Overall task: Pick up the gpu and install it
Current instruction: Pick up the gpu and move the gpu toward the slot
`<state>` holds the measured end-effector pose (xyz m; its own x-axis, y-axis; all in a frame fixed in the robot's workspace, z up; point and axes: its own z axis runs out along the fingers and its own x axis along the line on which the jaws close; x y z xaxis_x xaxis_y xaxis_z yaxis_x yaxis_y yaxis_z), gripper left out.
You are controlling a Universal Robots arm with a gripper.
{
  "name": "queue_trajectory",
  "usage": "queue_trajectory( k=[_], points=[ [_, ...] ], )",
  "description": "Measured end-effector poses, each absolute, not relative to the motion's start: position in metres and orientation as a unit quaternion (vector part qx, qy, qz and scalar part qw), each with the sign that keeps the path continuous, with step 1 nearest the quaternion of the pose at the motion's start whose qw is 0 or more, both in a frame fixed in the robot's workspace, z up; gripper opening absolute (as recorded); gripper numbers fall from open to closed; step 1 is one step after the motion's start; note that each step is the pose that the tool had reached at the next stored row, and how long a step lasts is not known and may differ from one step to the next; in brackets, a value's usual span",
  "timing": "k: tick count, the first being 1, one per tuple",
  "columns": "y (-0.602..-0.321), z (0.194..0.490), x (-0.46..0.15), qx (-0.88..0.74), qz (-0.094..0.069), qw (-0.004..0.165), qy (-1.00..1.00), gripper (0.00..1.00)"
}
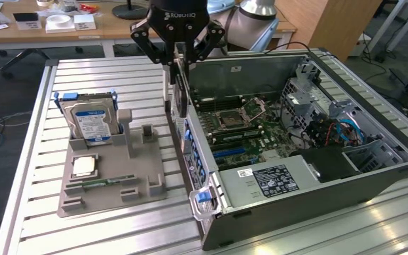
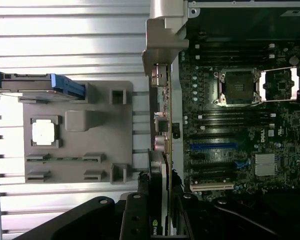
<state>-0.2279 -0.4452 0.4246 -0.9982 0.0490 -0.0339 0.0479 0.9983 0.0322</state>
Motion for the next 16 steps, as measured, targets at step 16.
queue_trajectory(
  k=[16],
  points=[
    [-0.443, 0.425, -0.184, 0.024, 0.016, 0.017, 0.999, 0.27]
  ],
)
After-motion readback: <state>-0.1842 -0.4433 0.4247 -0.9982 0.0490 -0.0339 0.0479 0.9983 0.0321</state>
